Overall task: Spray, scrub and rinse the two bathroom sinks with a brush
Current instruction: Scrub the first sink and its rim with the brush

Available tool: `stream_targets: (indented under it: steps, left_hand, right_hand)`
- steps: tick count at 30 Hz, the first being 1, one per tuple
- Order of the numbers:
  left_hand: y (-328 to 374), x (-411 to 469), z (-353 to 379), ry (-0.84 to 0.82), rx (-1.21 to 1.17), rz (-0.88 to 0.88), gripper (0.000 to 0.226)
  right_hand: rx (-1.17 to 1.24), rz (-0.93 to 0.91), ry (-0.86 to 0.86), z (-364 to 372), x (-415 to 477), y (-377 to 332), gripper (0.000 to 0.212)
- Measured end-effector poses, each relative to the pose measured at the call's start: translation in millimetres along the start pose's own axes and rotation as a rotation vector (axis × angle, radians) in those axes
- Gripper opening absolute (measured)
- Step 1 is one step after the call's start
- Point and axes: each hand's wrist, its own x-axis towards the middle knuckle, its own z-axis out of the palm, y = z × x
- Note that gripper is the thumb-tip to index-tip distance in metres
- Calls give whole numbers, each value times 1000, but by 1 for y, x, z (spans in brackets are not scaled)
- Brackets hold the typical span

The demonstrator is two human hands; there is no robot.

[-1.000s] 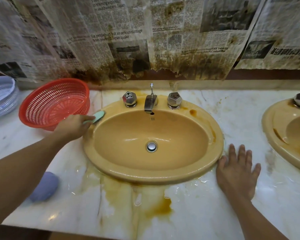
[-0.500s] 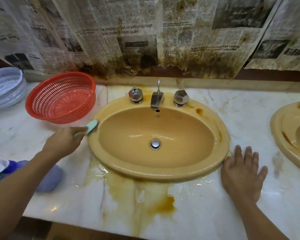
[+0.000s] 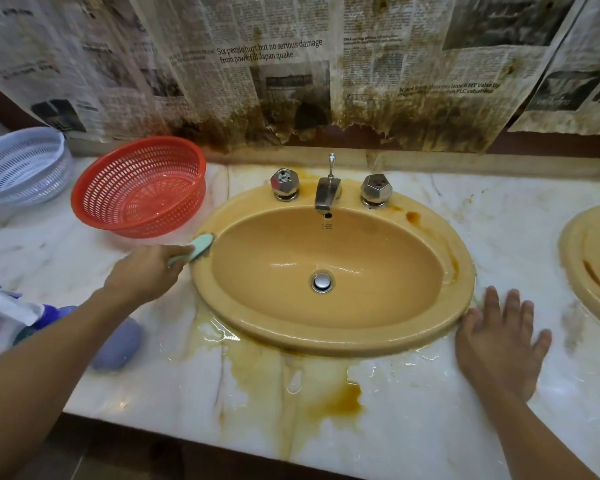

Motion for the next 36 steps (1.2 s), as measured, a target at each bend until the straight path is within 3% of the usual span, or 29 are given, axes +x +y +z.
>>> stream_targets:
  steps: [8,13,19,23,29,33,36]
  left_hand:
    - [-5,-71,24,-35,-117,44,35]
    - [10,-54,27,59,-158,-90,38]
    - [28,-131,52,47,-341,1,35]
    - [26,-102,46,129,-431,-175,35]
    - [47,-153,56,34,-370,-5,35]
    - [35,-126,51,135,-405,-124,37]
    - [44,-130,45,70,-260,-37,40]
  right_hand:
    - [-8,10,-7,2,1,0,60]
    - [-5,3,-13,2,2,2,63]
    - [7,-2,-2,2,0,0,67]
    - [10,-7,-10,1,-1,1,66]
    - [3,-7,-29,0,-3,2,61]
    - [19,-20,-47,-5,-7,0,61]
    - [71,-33,-47,-12,-9,0,60]
